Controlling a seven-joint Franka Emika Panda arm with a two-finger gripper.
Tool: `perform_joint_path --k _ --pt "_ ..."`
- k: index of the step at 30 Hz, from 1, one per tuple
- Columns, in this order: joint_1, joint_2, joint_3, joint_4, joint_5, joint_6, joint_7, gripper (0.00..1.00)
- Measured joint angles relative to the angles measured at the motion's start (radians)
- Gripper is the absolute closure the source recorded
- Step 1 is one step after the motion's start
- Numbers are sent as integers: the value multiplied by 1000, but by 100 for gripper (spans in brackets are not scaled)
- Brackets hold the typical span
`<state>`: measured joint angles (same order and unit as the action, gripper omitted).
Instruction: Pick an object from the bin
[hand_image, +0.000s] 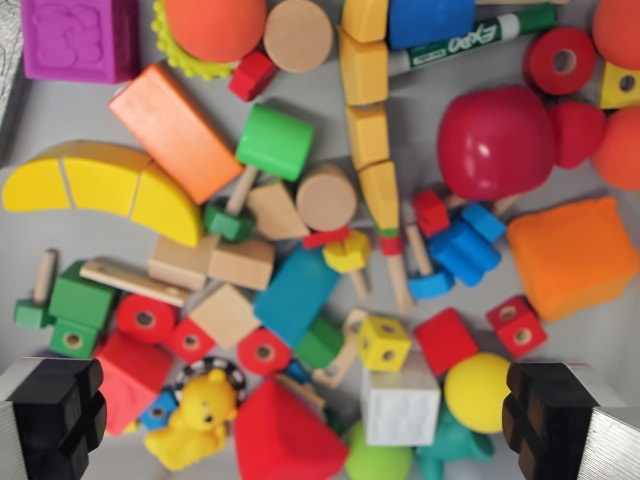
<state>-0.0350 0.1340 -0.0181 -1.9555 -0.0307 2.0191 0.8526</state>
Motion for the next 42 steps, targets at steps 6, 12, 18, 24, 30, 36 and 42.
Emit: perform_joint_path --k 6,12,18,24,30,36,42 --pt "0 0 0 0 0 0 0 0" --pt "0 0 0 0 0 0 0 0" --pt "1 0 0 -3 0 0 -2 0" --pt "4 -1 2 -13 0 8 -8 0" --pt "9 -6 5 -32 0 24 -17 0" --pt "14 -10 10 -55 0 44 -31 0" --pt "20 -16 16 -83 0 70 -48 0"
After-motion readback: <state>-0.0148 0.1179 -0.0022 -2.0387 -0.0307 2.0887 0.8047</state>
